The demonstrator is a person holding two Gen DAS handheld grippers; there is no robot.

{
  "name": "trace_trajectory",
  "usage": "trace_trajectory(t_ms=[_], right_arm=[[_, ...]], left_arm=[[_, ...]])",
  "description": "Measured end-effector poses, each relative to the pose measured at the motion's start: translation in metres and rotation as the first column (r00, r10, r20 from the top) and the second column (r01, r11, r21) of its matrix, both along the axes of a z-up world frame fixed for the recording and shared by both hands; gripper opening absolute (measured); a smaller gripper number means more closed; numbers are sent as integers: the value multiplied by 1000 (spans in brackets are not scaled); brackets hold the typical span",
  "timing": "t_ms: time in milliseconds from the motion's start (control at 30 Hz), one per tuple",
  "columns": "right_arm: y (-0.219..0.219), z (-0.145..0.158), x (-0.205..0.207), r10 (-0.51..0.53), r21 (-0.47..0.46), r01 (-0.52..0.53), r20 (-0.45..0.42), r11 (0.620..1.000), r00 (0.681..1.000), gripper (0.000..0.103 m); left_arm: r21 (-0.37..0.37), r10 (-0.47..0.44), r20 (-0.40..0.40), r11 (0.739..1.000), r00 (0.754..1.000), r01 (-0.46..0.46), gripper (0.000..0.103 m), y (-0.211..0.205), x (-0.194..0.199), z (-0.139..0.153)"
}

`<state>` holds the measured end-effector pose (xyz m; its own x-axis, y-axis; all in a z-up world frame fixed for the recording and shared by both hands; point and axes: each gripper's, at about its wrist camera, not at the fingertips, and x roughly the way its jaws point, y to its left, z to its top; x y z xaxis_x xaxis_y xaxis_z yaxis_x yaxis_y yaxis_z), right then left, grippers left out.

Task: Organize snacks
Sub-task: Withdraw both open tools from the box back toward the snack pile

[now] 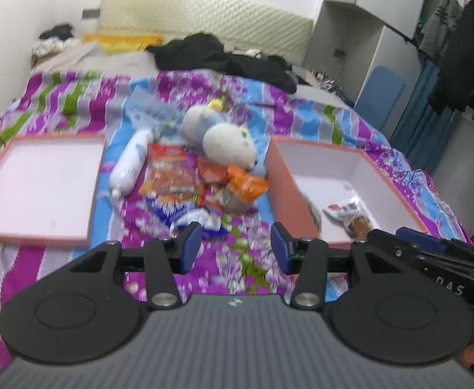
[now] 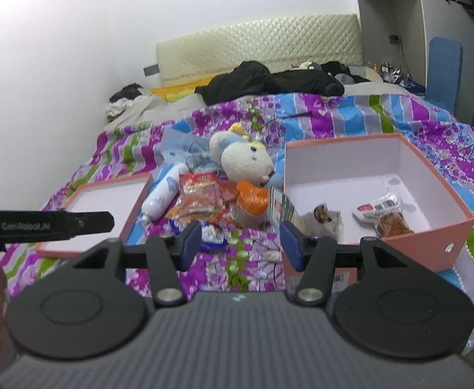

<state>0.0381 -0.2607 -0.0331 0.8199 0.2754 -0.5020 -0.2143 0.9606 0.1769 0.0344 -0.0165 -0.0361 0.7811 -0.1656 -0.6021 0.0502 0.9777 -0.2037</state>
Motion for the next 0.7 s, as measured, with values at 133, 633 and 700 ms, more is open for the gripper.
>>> trace_trajectory(t_ms=[133,633,700], right_arm=[[8,-16,-6,11,-4,-11,-22,1000,1000,56],[44,-54,27,6,-85,-16,-110,996,994,56],[48,-56,37,5,-98,-16,-109,995,994,56]], left_arm=[[-26,17,-44,999,999,-18,55,7,-2,-18],[-32,35,-185,999,982,-42,57,52,57,-77],[-32,41,-194,998,980,-48,57,57,72,-82]])
